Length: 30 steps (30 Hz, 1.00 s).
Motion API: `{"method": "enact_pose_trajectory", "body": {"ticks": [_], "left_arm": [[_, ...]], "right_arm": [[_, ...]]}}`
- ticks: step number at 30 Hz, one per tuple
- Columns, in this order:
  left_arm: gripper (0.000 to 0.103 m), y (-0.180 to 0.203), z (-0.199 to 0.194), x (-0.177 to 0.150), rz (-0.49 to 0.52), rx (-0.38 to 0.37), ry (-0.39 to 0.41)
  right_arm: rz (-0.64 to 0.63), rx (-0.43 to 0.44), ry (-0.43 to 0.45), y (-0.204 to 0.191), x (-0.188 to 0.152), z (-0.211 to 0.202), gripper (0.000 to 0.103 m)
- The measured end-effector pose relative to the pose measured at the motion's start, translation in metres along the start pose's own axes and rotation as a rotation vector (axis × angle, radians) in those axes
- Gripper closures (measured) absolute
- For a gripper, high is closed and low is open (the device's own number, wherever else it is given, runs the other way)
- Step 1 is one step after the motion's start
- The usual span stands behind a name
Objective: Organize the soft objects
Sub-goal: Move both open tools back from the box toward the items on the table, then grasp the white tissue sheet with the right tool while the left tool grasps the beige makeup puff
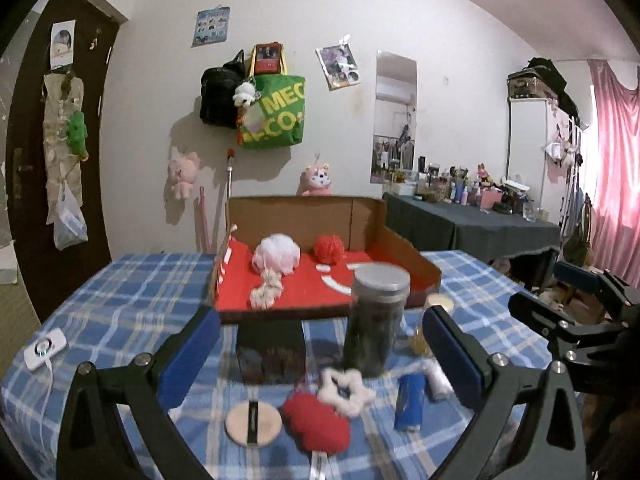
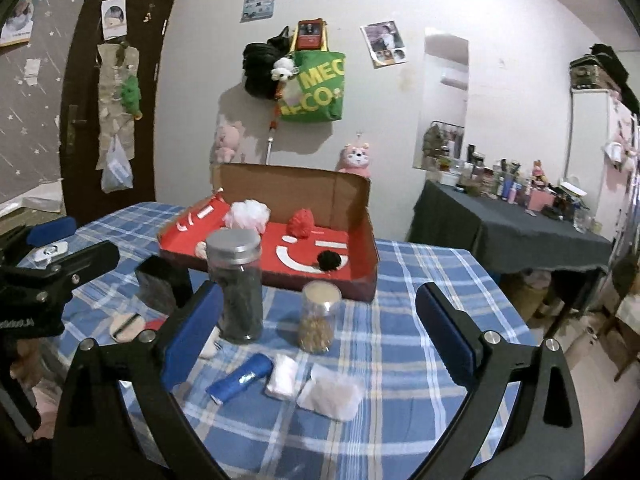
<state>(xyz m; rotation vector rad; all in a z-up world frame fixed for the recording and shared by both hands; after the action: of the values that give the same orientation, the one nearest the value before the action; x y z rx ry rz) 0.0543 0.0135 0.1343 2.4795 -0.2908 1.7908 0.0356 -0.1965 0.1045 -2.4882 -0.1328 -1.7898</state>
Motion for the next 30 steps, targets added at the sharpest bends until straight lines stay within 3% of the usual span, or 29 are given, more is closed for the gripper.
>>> {"method": "enact_pose_trajectory", "body": {"ticks": [9,19,30], "left_arm": [[0.000,0.005,0.001,-0.047,-0.031,0.023,-0.031],[0.000,0.002,0.017,-0.093,-0.033,0.071,-0.132],[0.000,-0.008,0.031,-0.107,-0.056,0.082,-0.197]], "right_arm": [[0.031,-0.016,-0.024,0.000,-0.045,0.008,0.005],[0.098,-0.022,-0.168,0.010,-0.090,0.035,0.005],[0.103,-0.030,-0.225,0.013,-0.098,0.052,0.005]]}}
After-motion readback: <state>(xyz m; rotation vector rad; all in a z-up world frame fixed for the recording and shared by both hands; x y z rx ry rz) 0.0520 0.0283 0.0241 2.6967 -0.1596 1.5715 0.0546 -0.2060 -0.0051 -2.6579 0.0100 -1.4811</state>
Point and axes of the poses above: each gripper's, at about its wrist camera, not at the fingertips, and z roughly the way its jaws point, y to its right, x to its top, the point moved 4 cm from there along z, roughly the way its jaws point, and after that the axes turned 6 degrees about z, right-handed, at the moved point
